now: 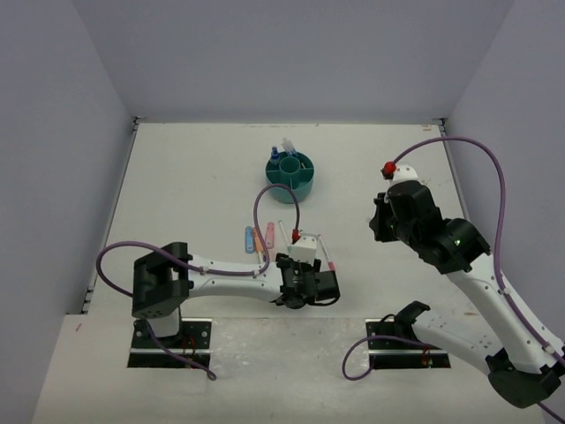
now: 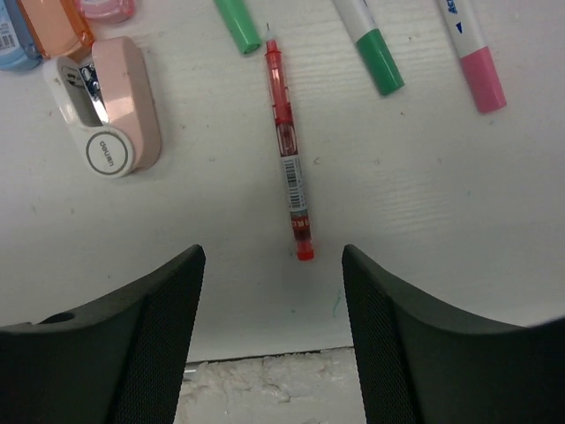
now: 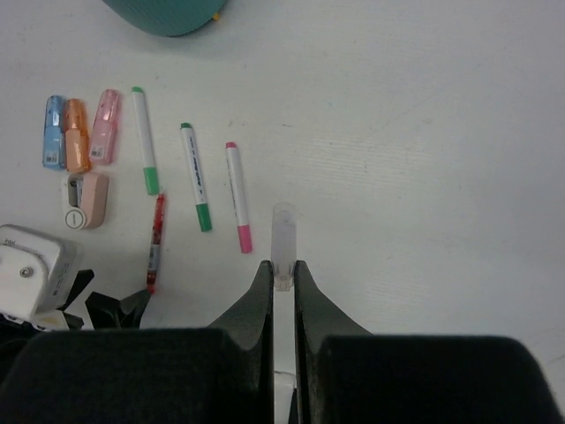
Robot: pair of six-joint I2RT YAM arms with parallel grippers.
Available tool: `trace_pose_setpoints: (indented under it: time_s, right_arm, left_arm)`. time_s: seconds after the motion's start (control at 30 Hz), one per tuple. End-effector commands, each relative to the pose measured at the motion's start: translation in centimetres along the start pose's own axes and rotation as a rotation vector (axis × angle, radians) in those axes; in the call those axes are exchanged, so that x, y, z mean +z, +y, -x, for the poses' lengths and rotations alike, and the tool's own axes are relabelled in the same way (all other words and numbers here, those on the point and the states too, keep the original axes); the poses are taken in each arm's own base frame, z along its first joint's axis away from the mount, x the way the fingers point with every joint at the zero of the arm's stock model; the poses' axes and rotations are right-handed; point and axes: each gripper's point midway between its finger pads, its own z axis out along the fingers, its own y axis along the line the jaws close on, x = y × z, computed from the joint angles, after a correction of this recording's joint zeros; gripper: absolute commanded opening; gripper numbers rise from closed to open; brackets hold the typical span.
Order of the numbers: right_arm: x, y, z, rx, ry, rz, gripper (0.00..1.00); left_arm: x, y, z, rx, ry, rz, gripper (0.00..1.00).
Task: Sort the stationery into containers
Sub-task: Pick up the pen from the center of the board.
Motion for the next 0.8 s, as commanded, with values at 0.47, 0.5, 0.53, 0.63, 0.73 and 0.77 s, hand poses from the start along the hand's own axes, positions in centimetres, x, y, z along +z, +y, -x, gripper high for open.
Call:
trace_pose_setpoints:
  time_s: [0.47, 0.5, 0.53, 0.63, 0.73, 0.77]
  right_arm:
    - [-0.4, 1.2, 0.0, -0.031, -0.026, 0.098, 0.00]
    - [-0.3, 1.3, -0.1, -0.032, -0.024, 0.103, 0.00]
    - [-0.3, 1.3, -0.2, -0.033, -0.025, 0.105, 0.00]
    - [-0.4, 1.3, -0.3, -0.035, -0.029, 0.111, 0.00]
    - [-0.5, 1.3, -0.3, -0.036, -0.034, 0.116, 0.00]
    - [-0.7, 1.4, -0.2, -0.032, -0.043, 0.122, 0.00]
  left_arm:
    - [5.9, -0.9, 1.6, -0.052, 0.047, -0.007, 0.30]
    - [6.2, -0.9, 1.4, -0.050, 0.053, -0.008, 0.29]
    - [6.5, -0.9, 1.3, -0.048, 0.059, -0.006, 0.28]
    - [7.3, -0.8, 0.6, -0.042, 0.075, 0.008, 0.23]
    - [7.8, -0.7, -0.1, -0.037, 0.091, 0.020, 0.18]
    - [8.0, -0.7, -0.4, -0.035, 0.100, 0.024, 0.15]
